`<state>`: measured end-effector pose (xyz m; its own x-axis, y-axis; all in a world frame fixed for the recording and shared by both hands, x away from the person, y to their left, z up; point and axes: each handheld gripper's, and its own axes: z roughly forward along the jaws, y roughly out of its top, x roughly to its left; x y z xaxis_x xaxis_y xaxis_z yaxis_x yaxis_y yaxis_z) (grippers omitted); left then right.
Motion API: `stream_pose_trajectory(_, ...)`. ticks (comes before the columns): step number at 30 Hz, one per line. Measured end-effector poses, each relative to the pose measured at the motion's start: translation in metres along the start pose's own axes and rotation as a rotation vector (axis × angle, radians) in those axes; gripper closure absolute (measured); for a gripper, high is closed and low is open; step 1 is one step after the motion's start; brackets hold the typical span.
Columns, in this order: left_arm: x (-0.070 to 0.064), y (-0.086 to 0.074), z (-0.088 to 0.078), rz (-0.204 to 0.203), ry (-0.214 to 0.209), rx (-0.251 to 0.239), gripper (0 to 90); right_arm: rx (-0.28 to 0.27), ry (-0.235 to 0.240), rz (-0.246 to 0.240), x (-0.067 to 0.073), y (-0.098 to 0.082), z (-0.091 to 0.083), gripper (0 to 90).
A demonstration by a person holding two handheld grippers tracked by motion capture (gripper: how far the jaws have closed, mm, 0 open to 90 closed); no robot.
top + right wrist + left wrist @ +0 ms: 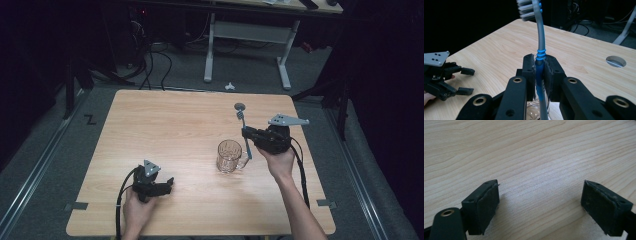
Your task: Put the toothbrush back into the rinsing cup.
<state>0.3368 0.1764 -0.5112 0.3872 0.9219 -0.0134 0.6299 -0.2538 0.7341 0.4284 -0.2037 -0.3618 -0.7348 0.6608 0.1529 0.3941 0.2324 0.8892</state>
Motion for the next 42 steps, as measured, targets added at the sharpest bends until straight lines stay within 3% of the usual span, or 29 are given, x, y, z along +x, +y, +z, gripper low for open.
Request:
stream_pose_trajectory(22, 0.000, 0.000, 0.000, 0.000, 0.000, 0.000, 15.6, 0.006, -0.006, -0.002, -0.001, 0.005, 0.016, 80.2)
stream_pose_trajectory(42, 0.000, 0.000, 0.000, 0.001, 0.000, 0.000, 15.6, 0.026, -0.014, 0.015, -0.006, -0.006, 0.013, 80.0)
